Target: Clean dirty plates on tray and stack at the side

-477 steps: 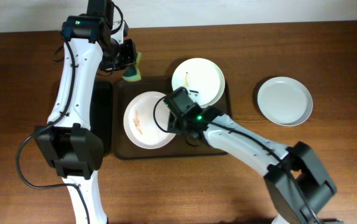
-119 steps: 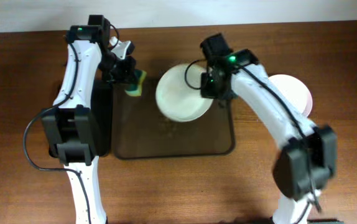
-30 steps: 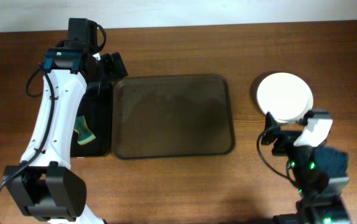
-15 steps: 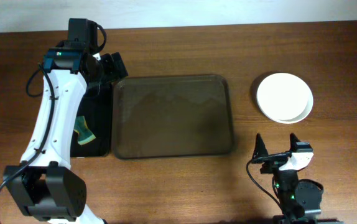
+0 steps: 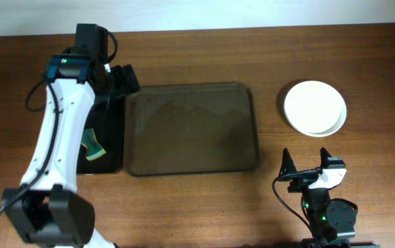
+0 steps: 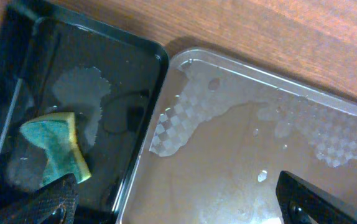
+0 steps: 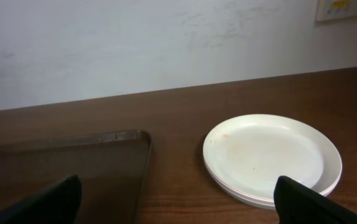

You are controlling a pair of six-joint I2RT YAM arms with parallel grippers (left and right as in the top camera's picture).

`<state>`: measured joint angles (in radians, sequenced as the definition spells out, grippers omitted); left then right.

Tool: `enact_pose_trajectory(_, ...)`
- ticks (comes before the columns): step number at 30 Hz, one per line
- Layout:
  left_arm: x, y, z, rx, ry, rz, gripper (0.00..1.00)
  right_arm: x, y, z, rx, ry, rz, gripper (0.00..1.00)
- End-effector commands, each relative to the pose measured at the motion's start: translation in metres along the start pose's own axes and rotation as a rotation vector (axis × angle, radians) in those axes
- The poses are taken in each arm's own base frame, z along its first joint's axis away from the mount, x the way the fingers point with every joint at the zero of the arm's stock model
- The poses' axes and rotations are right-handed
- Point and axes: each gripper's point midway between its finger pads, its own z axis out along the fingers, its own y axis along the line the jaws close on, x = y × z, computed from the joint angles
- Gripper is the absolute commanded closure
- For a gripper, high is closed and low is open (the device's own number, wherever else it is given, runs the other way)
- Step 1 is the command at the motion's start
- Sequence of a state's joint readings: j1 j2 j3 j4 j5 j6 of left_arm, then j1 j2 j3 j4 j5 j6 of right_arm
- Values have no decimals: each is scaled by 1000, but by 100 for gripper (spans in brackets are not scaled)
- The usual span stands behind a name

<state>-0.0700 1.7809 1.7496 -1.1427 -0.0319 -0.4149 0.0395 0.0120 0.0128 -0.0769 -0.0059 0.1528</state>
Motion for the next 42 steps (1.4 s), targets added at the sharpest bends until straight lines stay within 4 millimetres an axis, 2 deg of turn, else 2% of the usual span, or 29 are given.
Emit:
enact_pose_trajectory(1,-5,12,-59,1,-196,155,1,3,2,0,-12,5,-7,2)
enact_pose_trajectory(2,6,17,-71,13,-251,207,1,3,2,0,-12,5,-7,2)
enact_pose_trajectory(4,30,28,-81,51,-427,272,1,3,2,0,-12,5,-7,2)
enact_pose_trajectory(10,115,65,-64,83,-905,423,1,3,2,0,-12,5,-7,2)
enact_pose_trajectory(12,131,73,-57,79,-1004,431,1,3,2,0,-12,5,-7,2)
enact_pose_trajectory(14,139,79,-49,57,-1063,454,0,3,2,0,-12,5,-7,2)
enact_pose_trajectory(16,149,84,-34,41,-1098,471,0,3,2,0,-12,5,-7,1)
enact_pose_trajectory(17,151,86,-29,38,-1105,467,1,3,2,0,-12,5,-7,2)
enact_pose_trajectory(42,152,87,-30,39,-1113,464,1,3,2,0,-12,5,-7,2)
